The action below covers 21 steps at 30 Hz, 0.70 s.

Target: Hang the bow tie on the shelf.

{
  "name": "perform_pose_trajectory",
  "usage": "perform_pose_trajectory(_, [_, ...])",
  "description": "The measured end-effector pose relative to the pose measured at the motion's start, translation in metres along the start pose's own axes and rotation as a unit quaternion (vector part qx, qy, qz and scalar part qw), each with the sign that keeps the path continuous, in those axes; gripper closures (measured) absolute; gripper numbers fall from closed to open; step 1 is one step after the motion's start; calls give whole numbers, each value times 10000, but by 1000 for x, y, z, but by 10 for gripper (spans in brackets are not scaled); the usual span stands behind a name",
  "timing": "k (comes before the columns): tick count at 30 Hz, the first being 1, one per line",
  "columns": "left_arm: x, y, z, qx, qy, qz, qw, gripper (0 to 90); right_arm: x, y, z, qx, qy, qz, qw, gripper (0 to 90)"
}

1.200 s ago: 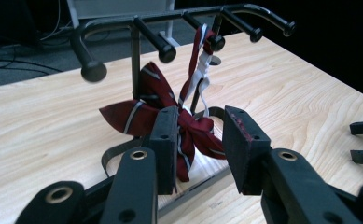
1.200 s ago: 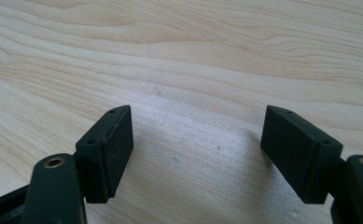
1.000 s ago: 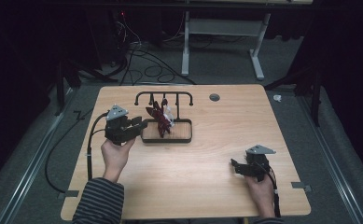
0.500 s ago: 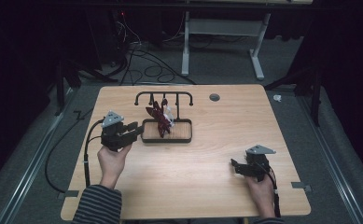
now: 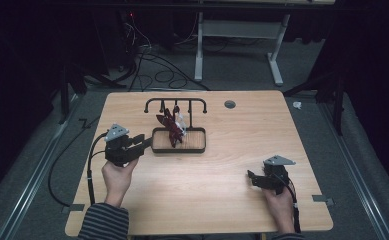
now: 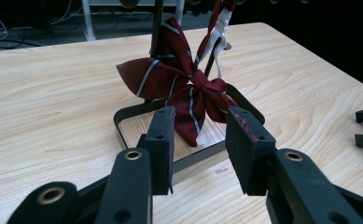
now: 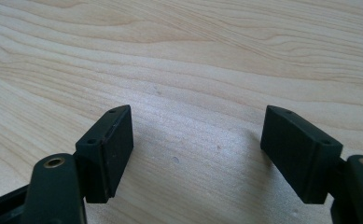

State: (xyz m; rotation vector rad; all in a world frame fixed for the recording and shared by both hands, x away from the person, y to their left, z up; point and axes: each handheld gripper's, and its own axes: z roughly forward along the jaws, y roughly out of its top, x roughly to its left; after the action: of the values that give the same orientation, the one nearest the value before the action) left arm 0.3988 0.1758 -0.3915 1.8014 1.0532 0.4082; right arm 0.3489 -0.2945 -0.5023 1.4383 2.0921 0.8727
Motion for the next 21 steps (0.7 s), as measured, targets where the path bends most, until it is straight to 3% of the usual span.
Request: perform_pose_trajectory(21, [0, -16, -5, 49, 30, -59, 10000, 620, 0, 0, 0, 1, -1, -2, 10000, 265])
